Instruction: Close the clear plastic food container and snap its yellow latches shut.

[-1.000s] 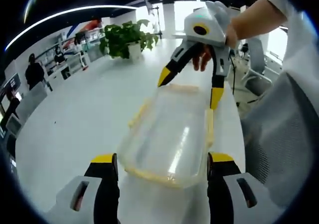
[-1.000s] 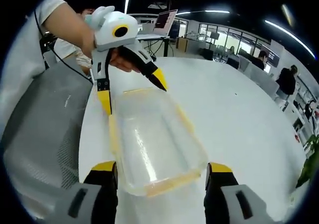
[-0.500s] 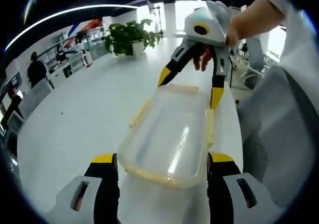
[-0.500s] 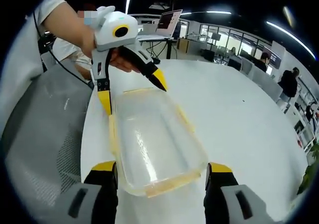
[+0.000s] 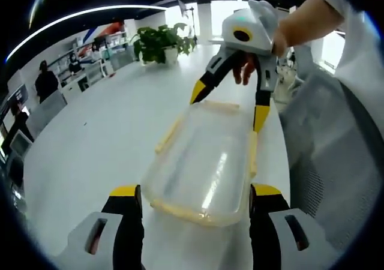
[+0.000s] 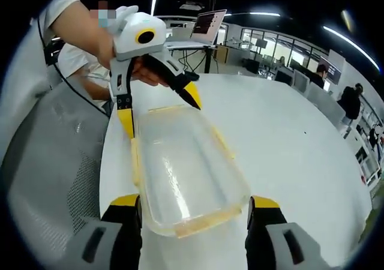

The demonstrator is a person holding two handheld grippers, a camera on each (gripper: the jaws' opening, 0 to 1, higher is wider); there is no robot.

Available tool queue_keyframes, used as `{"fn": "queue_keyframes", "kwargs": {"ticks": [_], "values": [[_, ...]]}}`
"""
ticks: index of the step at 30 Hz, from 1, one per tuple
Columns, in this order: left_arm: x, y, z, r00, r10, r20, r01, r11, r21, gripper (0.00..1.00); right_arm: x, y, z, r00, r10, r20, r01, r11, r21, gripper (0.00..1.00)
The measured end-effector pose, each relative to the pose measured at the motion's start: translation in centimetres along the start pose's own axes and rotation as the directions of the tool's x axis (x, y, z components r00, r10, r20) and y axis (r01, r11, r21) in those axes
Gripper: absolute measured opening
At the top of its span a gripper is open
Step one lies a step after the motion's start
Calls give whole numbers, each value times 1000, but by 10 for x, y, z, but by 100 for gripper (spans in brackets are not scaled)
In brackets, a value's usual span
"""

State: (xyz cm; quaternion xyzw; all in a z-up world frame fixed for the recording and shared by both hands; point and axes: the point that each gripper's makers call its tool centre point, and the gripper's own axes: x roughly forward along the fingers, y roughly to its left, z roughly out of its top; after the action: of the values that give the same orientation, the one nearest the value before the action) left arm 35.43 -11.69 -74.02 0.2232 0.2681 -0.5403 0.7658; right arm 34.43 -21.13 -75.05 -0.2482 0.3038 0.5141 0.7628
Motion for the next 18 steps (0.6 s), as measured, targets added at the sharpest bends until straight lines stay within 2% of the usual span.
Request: {"fn": "queue_keyframes", "kwargs": {"ticks": [7, 18], "values": [[-12, 15, -13, 1000, -3, 7, 3, 1000, 3, 71, 15, 0, 16, 1000, -7, 4, 7, 1000, 6, 70], [-8, 42, -9, 1000, -10, 17, 10, 1000, 8, 71, 25, -25, 24, 1000, -13, 1, 13, 1000, 11, 70]]}}
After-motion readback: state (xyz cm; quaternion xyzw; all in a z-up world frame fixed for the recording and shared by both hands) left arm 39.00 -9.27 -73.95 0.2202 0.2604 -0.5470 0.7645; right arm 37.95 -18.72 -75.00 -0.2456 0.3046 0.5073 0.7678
